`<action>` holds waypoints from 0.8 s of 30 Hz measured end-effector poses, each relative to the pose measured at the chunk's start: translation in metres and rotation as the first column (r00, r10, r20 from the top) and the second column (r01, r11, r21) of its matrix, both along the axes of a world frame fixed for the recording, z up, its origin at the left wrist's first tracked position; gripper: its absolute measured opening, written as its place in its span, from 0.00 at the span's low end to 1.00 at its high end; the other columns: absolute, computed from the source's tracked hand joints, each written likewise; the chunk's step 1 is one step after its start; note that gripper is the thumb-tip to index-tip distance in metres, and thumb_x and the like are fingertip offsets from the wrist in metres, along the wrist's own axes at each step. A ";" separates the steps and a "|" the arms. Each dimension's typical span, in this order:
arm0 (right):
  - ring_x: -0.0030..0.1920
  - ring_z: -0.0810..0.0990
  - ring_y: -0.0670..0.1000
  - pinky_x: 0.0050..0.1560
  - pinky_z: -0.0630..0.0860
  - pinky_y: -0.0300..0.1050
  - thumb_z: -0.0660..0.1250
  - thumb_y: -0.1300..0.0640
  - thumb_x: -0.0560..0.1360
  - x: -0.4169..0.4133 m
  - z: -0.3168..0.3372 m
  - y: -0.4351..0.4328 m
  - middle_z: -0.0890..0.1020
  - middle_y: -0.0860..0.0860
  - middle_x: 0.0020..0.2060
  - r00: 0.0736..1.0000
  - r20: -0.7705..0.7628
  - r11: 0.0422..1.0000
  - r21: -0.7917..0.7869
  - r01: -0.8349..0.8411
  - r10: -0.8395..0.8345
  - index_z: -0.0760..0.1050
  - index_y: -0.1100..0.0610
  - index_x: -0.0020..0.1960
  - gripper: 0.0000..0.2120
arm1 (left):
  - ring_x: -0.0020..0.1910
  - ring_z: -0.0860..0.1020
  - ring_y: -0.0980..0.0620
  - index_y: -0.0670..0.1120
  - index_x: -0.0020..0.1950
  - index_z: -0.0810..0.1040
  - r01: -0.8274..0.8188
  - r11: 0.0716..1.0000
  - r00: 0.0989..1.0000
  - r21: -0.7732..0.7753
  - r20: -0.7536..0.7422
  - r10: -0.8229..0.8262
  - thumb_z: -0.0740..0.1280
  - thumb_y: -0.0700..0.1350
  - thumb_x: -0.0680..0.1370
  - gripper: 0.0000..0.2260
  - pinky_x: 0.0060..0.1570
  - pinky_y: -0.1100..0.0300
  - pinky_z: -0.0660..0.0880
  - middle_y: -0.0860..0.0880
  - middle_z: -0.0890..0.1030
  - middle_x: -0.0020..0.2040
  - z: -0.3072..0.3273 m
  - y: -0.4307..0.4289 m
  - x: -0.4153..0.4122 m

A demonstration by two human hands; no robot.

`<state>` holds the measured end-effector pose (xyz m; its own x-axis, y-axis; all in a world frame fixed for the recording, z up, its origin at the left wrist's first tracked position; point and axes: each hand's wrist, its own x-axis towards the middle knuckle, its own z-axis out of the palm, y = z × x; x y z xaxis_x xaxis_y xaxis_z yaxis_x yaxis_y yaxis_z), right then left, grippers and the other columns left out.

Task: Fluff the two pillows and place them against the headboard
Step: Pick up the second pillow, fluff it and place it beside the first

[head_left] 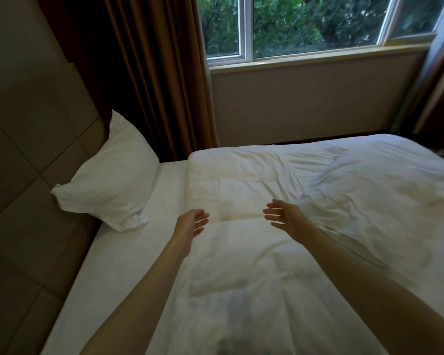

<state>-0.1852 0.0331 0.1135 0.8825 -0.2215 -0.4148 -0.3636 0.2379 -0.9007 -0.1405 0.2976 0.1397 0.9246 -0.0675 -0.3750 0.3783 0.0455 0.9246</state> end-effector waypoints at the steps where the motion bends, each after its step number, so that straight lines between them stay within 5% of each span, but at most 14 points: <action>1: 0.54 0.80 0.58 0.60 0.72 0.53 0.61 0.52 0.78 -0.002 -0.001 -0.008 0.82 0.57 0.51 1.000 -0.002 1.000 0.007 0.006 -0.006 0.77 0.58 0.50 0.10 | 0.46 0.80 0.51 0.41 0.52 0.76 0.002 1.000 1.000 -0.006 -0.005 -0.002 0.59 0.41 0.78 0.08 0.45 0.59 0.73 0.46 0.82 0.47 -0.001 -0.008 -0.003; 13: 0.45 0.80 0.53 0.46 0.73 0.45 0.59 0.54 0.78 -0.052 0.004 -0.209 0.82 0.54 0.46 0.999 -0.048 0.999 -0.033 -0.004 0.002 0.77 0.57 0.47 0.10 | 0.52 0.80 0.45 0.41 0.53 0.77 0.040 0.999 0.999 -0.035 -0.007 -0.040 0.59 0.41 0.78 0.09 0.46 0.58 0.72 0.42 0.81 0.53 -0.001 -0.216 -0.040; 24: 0.49 0.78 0.57 0.53 0.71 0.50 0.60 0.55 0.78 -0.121 -0.008 -0.362 0.80 0.58 0.51 0.976 -0.137 0.985 -0.057 0.160 -0.167 0.76 0.59 0.48 0.09 | 0.49 0.81 0.47 0.41 0.52 0.78 0.143 0.989 0.986 -0.034 -0.086 -0.145 0.60 0.41 0.77 0.09 0.46 0.57 0.74 0.42 0.82 0.51 -0.028 -0.374 -0.070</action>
<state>-0.3061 -0.3289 0.1056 0.7663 -0.3798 -0.5181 -0.4469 0.2643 -0.8547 -0.2102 -0.0764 0.1118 0.8679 -0.2088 -0.4508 0.4628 0.0096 0.8864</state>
